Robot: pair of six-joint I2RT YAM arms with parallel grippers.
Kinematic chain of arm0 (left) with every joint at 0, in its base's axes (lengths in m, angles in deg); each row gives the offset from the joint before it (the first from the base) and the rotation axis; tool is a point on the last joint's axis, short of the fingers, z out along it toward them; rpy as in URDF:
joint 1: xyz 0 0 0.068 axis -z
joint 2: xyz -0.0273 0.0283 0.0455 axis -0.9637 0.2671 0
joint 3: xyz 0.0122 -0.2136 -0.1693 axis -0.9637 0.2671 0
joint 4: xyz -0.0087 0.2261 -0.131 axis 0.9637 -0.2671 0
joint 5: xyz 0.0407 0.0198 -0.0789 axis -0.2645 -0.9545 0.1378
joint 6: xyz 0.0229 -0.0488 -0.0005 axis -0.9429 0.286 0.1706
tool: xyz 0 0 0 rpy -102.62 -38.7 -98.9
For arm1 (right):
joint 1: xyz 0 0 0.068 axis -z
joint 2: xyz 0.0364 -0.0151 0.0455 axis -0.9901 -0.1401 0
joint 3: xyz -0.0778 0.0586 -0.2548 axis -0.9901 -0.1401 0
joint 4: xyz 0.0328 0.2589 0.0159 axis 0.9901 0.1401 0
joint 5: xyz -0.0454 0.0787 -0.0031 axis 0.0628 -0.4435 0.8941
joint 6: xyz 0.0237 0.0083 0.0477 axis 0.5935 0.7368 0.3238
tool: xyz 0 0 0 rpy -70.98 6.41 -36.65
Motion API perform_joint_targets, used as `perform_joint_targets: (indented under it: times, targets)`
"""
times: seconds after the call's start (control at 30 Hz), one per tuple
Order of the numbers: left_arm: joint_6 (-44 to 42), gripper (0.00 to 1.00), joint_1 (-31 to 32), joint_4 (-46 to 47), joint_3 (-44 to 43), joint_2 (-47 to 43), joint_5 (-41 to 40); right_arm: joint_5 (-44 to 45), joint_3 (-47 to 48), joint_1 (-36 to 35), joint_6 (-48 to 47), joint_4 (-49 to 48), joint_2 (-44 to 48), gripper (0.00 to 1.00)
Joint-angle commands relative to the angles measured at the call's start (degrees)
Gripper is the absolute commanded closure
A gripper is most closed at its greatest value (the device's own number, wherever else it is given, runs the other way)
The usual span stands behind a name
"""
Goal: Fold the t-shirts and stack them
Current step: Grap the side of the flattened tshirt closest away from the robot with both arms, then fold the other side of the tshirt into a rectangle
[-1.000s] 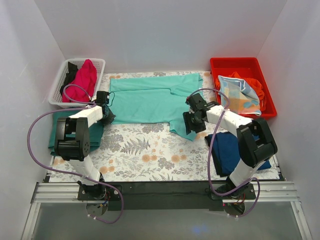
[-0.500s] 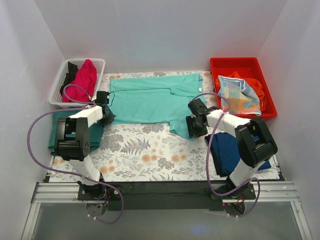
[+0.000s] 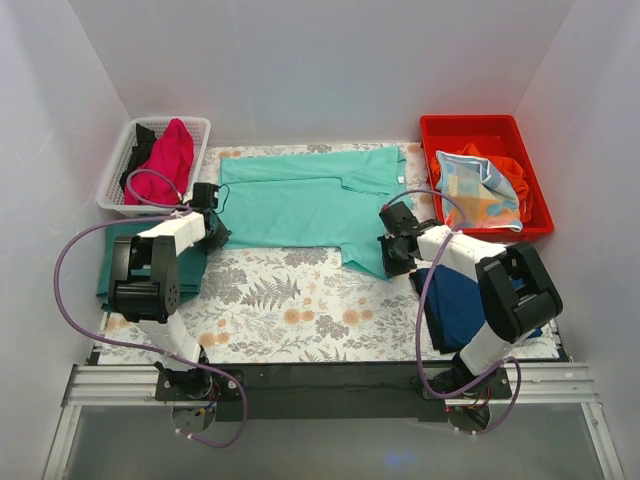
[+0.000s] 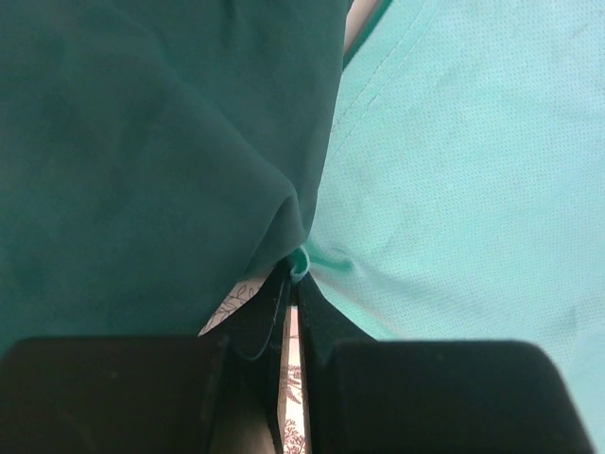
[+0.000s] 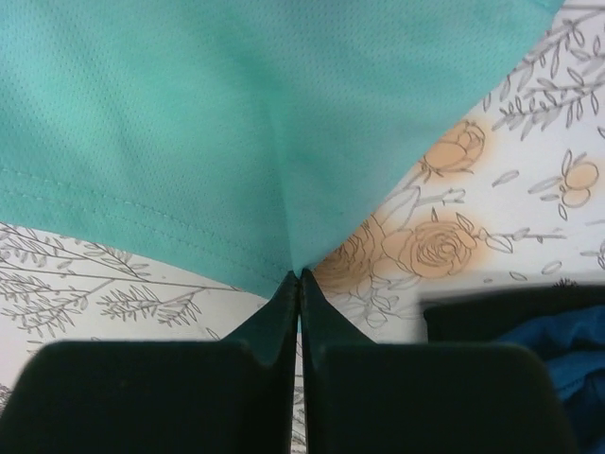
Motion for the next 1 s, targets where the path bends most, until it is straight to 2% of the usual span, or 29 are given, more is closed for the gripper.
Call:
perform_joint_targets:
  times: [0.0,0.23,0.4,0.7,0.97]
  targets:
    - [-0.2,1.0,0.6,-3.8,2.2,-2.9,2.3,3.6,-2.7,-0.3,0.2,8.2,3.3,0.99]
    - [0.0,1.0,0.6,-2.2,8.7,-7.0,4.3,11.3,-6.4,-0.2,0.6,11.9,11.2,0.99]
    - [-0.6,1.0,0.9,-3.6,8.1,-9.5,4.3,11.1,-5.5,-0.1,0.4,11.8,12.4,0.99]
    - [-0.2,1.0,1.6,-6.5,0.2,-13.1,2.7,12.4,1.4,-0.1,1.0,11.7,12.4,0.99]
    - [0.2,1.0,1.6,-6.2,-8.5,-9.0,0.0,14.2,7.9,1.4,0.6,10.3,10.3,0.99]
